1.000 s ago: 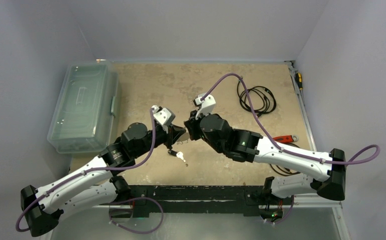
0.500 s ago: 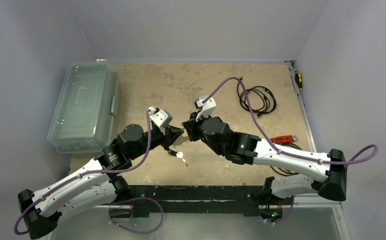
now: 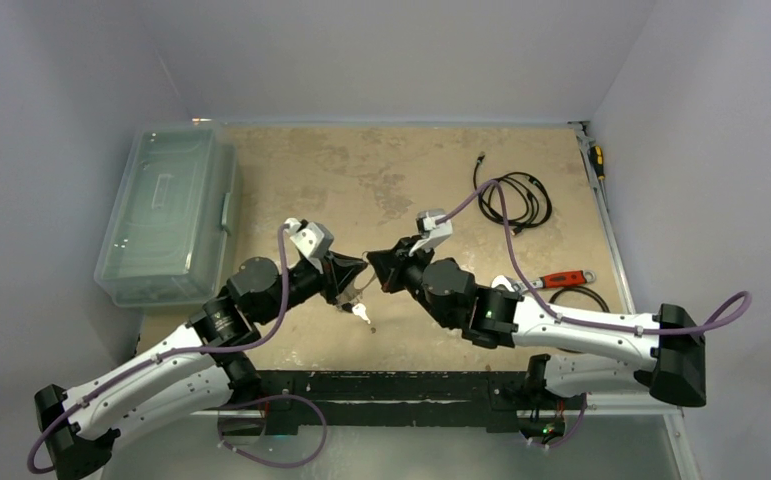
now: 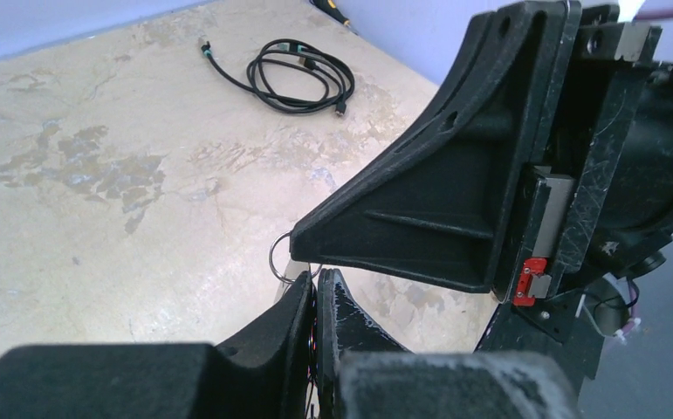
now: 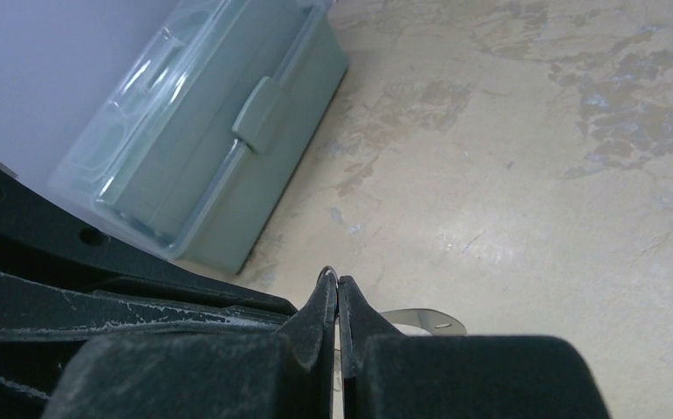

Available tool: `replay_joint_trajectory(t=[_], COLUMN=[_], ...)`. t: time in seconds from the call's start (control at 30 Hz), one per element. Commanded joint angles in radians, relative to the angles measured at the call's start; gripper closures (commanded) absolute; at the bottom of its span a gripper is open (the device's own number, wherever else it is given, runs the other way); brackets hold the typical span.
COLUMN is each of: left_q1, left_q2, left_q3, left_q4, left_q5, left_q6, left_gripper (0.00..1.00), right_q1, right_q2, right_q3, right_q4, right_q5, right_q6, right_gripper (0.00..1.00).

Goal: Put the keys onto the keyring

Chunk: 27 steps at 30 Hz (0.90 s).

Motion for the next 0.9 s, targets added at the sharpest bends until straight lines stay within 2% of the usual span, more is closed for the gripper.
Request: replay_joint_trajectory(t=[0.0, 0.23, 0.4, 0.53, 0.87], left_q1=[-0.001, -0.001, -0.002, -0.001, -0.001], left_q2=[-0.039, -0.058, -0.072, -0.074, -0.044], left_q3=[-0.029, -0.101, -0.136, -0.167, -0.214], left_q4=[0.226, 0.317, 0.355, 0.409, 0.536], left_q5=[-0.063, -0.151, -0.187, -0.216, -0.181], left_q6=[-0.126, -0.343, -0.467, -0.508, -0.586], left_gripper=[1.0, 1.0, 1.0, 1.0, 1.0], right_q1=[0.028, 0.071, 0.102, 0.147, 0.172], right_q2=[-0.016, 0.047, 0.083, 0.136, 0.269], right_q3=[-0.093, -0.143, -0.194, -0.201, -0.216], right_q4=[0.204, 0.361, 0.51, 0.603, 0.786], right_q5=[0.048, 0.174, 0.248, 0.313, 0.435], right_q6=[0.066, 0.074, 0.019, -0.058, -0.15], right_gripper=[1.0, 1.0, 1.0, 1.0, 1.0])
